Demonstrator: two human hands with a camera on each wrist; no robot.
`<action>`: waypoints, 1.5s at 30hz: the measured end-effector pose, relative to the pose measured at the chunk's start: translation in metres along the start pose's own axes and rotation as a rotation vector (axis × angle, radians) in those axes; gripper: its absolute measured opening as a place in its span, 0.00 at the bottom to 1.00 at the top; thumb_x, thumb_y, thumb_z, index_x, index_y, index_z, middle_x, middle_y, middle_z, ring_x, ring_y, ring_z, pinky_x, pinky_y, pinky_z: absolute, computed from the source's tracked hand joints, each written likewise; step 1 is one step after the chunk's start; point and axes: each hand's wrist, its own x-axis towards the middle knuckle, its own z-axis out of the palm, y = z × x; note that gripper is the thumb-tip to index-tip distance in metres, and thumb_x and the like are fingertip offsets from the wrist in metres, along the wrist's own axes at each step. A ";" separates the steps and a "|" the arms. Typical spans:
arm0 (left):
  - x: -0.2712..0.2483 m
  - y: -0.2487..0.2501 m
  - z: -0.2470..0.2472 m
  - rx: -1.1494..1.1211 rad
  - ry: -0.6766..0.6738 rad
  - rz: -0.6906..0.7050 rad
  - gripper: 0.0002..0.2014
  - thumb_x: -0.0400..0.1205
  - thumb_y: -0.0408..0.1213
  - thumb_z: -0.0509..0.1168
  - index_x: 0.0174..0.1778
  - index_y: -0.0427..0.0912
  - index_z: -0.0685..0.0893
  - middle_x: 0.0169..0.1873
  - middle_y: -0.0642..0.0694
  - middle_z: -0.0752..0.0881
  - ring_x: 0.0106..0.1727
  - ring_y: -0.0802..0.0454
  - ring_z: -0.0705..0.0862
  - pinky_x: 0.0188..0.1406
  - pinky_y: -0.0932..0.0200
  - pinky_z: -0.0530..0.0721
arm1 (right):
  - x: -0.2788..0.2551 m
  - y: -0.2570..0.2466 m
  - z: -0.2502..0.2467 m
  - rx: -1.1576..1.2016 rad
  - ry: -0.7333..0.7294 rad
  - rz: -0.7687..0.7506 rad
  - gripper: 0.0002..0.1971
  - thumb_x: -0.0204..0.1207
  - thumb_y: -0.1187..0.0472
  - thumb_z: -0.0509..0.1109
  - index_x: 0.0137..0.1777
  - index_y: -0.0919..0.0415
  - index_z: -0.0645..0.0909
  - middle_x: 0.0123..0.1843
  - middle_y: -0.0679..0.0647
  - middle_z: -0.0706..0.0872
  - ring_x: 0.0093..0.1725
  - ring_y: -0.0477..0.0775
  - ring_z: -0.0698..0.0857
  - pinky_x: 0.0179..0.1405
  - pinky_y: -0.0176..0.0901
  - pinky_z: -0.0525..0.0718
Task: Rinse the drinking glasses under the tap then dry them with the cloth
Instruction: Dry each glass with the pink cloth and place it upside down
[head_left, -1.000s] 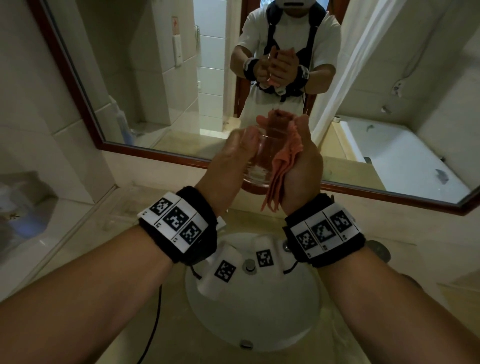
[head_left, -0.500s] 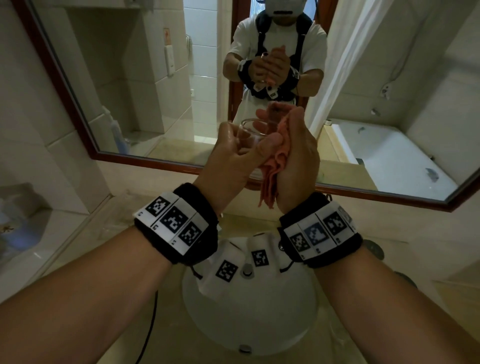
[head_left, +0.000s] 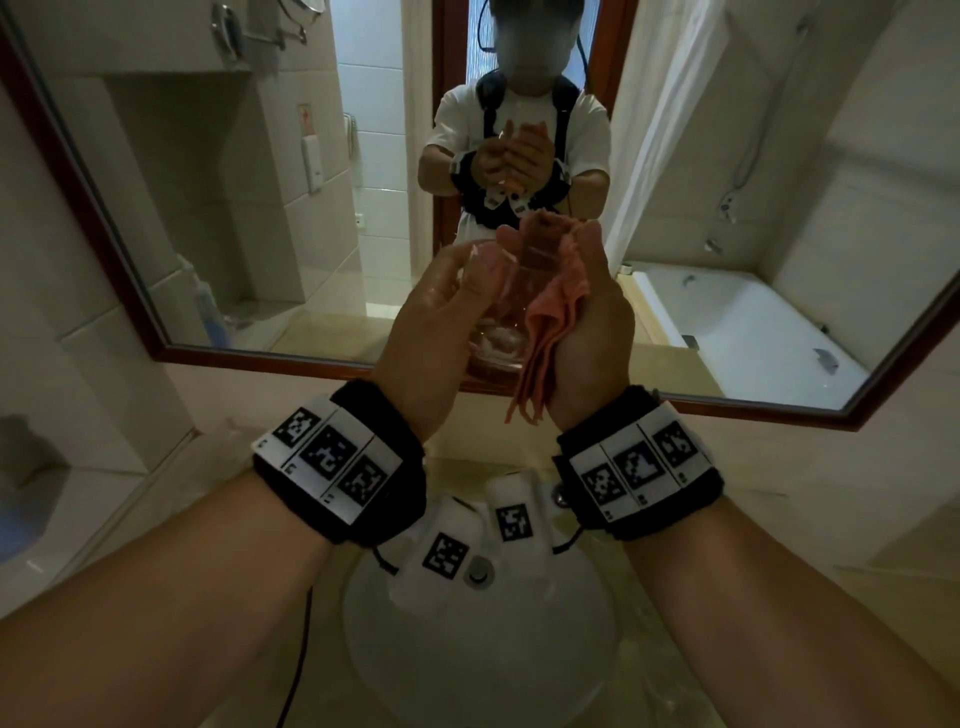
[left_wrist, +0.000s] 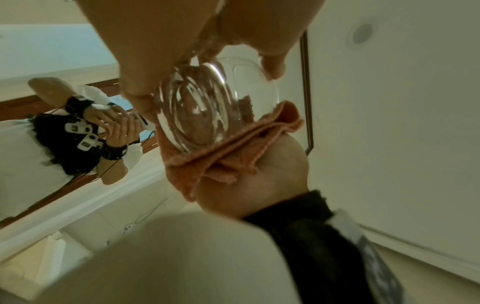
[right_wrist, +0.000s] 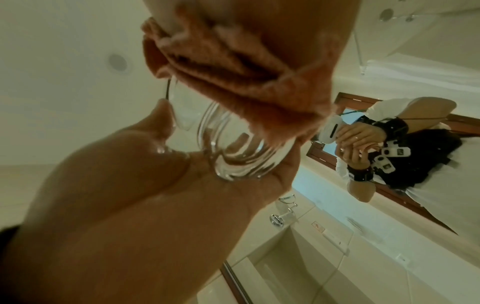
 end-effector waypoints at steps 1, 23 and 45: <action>0.000 0.002 0.003 0.038 0.034 0.005 0.26 0.85 0.58 0.59 0.68 0.40 0.78 0.49 0.44 0.91 0.48 0.46 0.91 0.49 0.45 0.89 | -0.001 -0.001 0.000 -0.021 0.007 -0.022 0.24 0.90 0.46 0.53 0.51 0.59 0.87 0.41 0.55 0.92 0.41 0.54 0.91 0.53 0.56 0.87; -0.002 0.018 0.027 -0.138 -0.003 0.042 0.33 0.80 0.52 0.68 0.67 0.24 0.73 0.49 0.39 0.83 0.49 0.43 0.85 0.48 0.51 0.87 | -0.012 -0.031 0.002 0.061 -0.093 0.051 0.44 0.69 0.37 0.77 0.73 0.74 0.76 0.68 0.84 0.75 0.68 0.83 0.77 0.81 0.72 0.66; -0.004 0.008 0.030 0.171 -0.001 0.161 0.24 0.79 0.56 0.70 0.53 0.38 0.76 0.42 0.47 0.84 0.39 0.61 0.85 0.38 0.67 0.83 | -0.015 -0.024 -0.006 -0.140 0.057 -0.138 0.20 0.83 0.45 0.57 0.47 0.47 0.91 0.51 0.60 0.92 0.57 0.64 0.90 0.69 0.70 0.82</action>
